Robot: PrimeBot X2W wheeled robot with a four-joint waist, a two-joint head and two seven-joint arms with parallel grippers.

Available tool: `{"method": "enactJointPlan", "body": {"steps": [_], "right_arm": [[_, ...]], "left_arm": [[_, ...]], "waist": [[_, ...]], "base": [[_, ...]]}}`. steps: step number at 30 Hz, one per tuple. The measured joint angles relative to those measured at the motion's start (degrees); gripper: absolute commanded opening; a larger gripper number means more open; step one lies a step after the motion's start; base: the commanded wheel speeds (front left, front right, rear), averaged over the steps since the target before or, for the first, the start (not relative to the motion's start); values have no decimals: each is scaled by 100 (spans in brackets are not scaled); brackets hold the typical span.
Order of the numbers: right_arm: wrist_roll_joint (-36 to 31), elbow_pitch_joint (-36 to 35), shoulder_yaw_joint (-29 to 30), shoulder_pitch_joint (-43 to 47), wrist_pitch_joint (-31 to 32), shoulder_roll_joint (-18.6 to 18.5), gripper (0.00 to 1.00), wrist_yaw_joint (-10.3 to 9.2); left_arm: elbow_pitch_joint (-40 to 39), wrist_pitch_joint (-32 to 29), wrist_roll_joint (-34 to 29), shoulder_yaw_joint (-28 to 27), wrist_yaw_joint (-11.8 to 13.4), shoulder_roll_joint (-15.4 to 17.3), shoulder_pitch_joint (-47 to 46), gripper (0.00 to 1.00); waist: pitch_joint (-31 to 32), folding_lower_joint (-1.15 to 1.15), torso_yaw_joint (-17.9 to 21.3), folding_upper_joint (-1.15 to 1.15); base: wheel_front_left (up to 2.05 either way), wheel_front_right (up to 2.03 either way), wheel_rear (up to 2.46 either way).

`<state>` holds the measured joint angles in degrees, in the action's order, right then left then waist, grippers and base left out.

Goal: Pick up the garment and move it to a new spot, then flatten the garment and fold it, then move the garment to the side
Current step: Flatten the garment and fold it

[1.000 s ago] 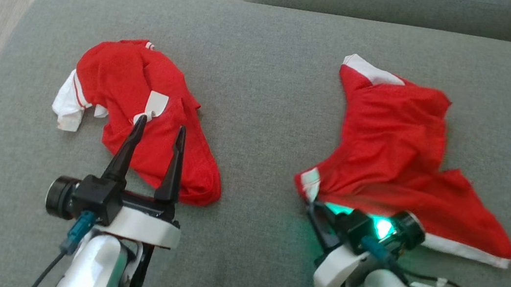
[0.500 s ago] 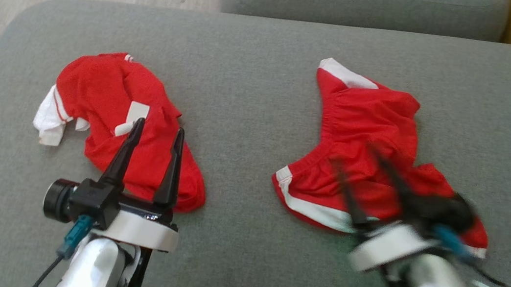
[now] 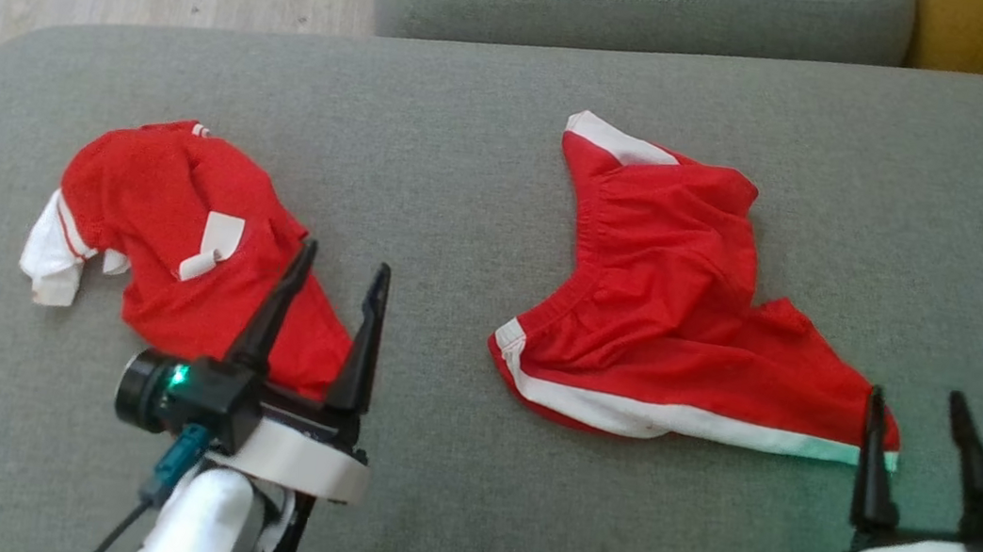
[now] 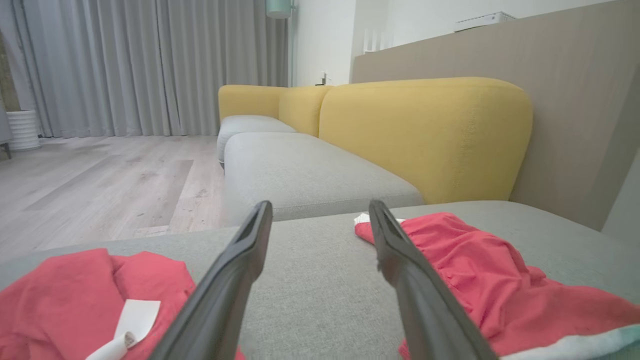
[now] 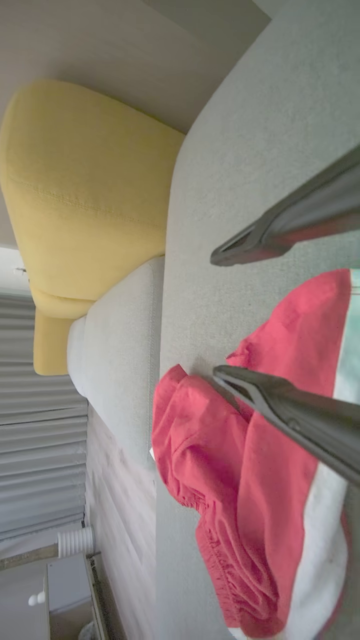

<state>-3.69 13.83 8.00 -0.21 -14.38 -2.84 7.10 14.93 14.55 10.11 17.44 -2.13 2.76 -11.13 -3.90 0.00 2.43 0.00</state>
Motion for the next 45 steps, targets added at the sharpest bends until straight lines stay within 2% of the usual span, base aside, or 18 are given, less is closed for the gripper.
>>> {"method": "enactJointPlan", "body": {"steps": [6, 8, 11, 16, 24, 29, 37, 38, 39, 40, 45], "right_arm": [[259, -86, -74, 71, 0, 40, 100, 0], [289, -104, -93, 62, 0, 40, 100, 0], [328, -97, -160, 8, 0, 40, 100, 0], [425, -12, -190, -74, 0, 38, 100, 0], [521, 71, -281, -269, 0, 40, 100, 0], [572, 113, -334, -338, 0, 38, 100, 0], [623, 177, -372, -341, 0, 38, 100, 0], [623, 189, -377, -341, 0, 38, 100, 0], [623, 207, -381, -341, 0, 38, 100, 0], [623, 232, -386, -341, 0, 38, 100, 0], [467, 586, -330, -341, 0, 38, 100, 0]], "left_arm": [[51, 0, -63, 137, -53, 1, -12, 100], [103, 0, -101, 241, -153, 2, -49, 100], [433, -64, -229, 602, -333, 30, -235, 100], [927, -569, -289, 1233, -497, 145, -622, 100], [1581, -1051, -338, 1850, -536, 512, -1371, 100], [1852, -1115, -1, 2250, -545, 669, -1696, 100], [2151, -1118, 252, 2442, -545, 799, -1981, 100], [2181, -1118, 302, 2509, -545, 801, -1998, 96], [2193, -1118, 379, 2565, -545, 802, -2006, 45], [2195, -1111, 455, 2611, -545, 803, -2013, 1], [2175, -866, 595, 2707, -523, 809, -2059, 0]], "waist": [[-104, 0, 115, 0], [-166, 0, 147, 0], [-283, 1, 197, 0], [-469, 1, 321, 0], [-762, 1, 550, 0], [-883, 1, 689, 0], [-933, 1, 824, 0], [-931, 1, 836, 0], [-926, 1, 847, 0], [-920, 1, 855, 0], [-905, 0, 830, 0]], "base": [[0, 0, 0], [0, 0, 0], [0, 0, 0], [0, 0, 0], [0, 0, 0], [0, 0, 0], [0, 0, 0], [0, 0, 0], [0, 0, 0], [0, 0, 0], [0, 0, 0]]}}
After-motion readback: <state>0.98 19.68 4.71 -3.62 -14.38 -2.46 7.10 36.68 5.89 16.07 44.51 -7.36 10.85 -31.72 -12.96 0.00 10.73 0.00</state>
